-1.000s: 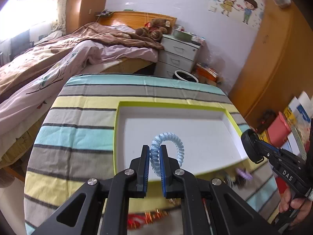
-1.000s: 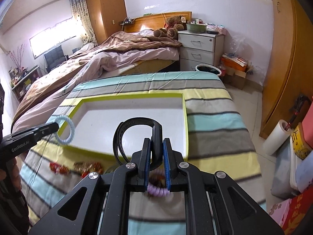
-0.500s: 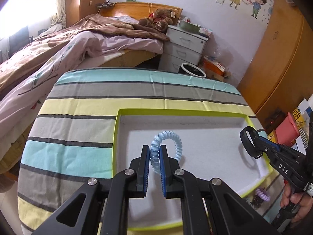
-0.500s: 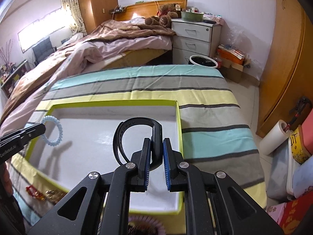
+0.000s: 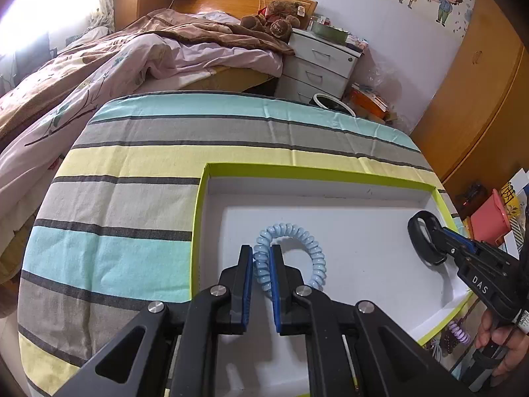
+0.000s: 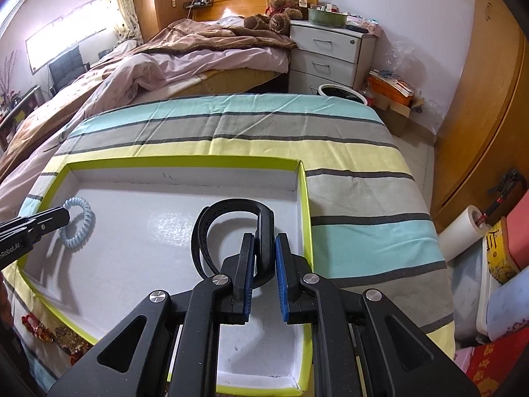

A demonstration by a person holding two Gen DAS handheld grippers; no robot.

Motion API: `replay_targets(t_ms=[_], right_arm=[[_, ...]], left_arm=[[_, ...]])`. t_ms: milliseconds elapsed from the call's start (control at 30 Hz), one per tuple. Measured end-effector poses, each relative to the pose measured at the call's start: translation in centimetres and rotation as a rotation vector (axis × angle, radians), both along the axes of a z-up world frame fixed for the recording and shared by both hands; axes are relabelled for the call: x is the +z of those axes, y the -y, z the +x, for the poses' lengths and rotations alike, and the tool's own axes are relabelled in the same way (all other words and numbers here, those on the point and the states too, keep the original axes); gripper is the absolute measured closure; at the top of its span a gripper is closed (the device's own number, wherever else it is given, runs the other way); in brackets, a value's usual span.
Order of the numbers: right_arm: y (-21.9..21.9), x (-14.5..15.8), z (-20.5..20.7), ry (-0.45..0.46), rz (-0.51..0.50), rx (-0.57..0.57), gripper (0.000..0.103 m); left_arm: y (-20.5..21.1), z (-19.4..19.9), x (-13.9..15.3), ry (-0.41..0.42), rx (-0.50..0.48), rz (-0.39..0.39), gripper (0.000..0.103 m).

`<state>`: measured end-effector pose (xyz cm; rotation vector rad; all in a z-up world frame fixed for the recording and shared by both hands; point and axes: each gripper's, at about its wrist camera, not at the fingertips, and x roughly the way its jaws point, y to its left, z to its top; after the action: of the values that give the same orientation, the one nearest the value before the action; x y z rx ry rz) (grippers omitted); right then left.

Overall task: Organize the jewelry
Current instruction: 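Carry the blue hair tie and black band into the green box with both grippers, then open both grippers to drop the hair tie and band in the box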

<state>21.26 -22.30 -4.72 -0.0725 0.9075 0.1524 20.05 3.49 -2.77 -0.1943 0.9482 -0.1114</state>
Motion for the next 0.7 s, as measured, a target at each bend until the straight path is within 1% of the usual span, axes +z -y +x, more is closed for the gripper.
replay_targets(t_ms=[167, 267, 300, 333, 367, 400, 433, 500, 567, 600, 700], right_arm=[[0.0, 0.1, -0.1, 0.006, 0.001, 0.001, 0.09], [0.0, 0.4, -0.3, 0.021, 0.004, 0.003, 0.088], [0.1, 0.5, -0.4, 0.029, 0.007, 0.002, 0.087], [0.1, 0.7, -0.5, 0.034, 0.011, 0.004, 0.085], [0.2, 1.0, -0.8, 0.042, 0.016, 0.006, 0.085], [0.3, 1.3, -1.1, 0.052, 0.021, 0.006, 0.085], [0.3, 1.5, -1.3, 0.06, 0.026, 0.007, 0.084], [0.5, 2.0, -1.9, 0.075, 0.034, 0.009, 0.078], [0.7, 2.3, -2.5, 0.083, 0.043, 0.01, 0.066], [0.9, 2.6, -3.0, 0.091, 0.052, 0.011, 0.065], [1.5, 3.1, -4.3, 0.108, 0.073, 0.011, 0.065]], left_arm=[[0.0, -0.1, 0.0, -0.006, 0.005, 0.001, 0.093], [-0.2, -0.3, 0.2, -0.003, 0.008, -0.007, 0.089], [-0.2, -0.4, 0.3, -0.002, 0.008, -0.009, 0.086], [-0.2, -0.6, 0.4, 0.001, 0.01, -0.009, 0.08], [-0.3, -0.8, 0.6, 0.005, 0.013, -0.01, 0.076], [-0.3, -1.2, 1.0, 0.016, 0.01, -0.016, 0.069], [-0.3, -1.4, 1.2, 0.021, 0.005, -0.021, 0.066], [-0.3, -2.2, 1.9, 0.039, 0.004, -0.032, 0.066], [-0.5, -3.1, 2.4, 0.053, 0.001, -0.041, 0.065], [-0.6, -3.6, 2.7, 0.059, 0.0, -0.047, 0.065], [-0.8, -5.1, 3.4, 0.075, 0.003, -0.05, 0.065]])
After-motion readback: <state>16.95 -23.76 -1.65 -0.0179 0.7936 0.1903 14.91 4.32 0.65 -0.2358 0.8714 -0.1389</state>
